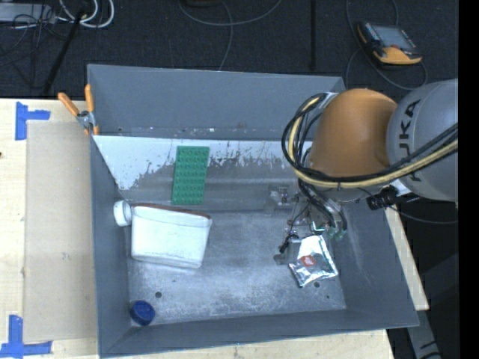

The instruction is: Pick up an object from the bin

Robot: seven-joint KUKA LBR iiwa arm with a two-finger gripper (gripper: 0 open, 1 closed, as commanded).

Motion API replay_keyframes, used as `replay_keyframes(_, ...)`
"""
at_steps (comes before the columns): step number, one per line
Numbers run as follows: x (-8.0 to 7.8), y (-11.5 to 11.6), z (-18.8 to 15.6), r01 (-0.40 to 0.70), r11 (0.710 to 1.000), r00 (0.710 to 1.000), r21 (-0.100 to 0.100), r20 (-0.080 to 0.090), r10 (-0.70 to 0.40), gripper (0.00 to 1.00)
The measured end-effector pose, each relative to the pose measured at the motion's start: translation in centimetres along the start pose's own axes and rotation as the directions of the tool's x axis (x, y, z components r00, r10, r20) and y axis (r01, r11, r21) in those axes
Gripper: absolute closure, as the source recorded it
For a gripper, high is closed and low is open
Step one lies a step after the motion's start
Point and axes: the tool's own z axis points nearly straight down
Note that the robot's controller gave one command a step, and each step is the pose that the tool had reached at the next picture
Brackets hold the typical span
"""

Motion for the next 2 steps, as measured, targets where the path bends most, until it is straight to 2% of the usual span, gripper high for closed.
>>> replay_keyframes(1, -1.1, -7.8, 4.5, 0.080, 0.997, 0.997, 0.003, 0.003, -0.080, 0.00)
replay_keyframes(2, 1.1, -11.4, 11.4, 0.072, 0.997, 0.997, 0.000, 0.000, -0.072, 0.00)
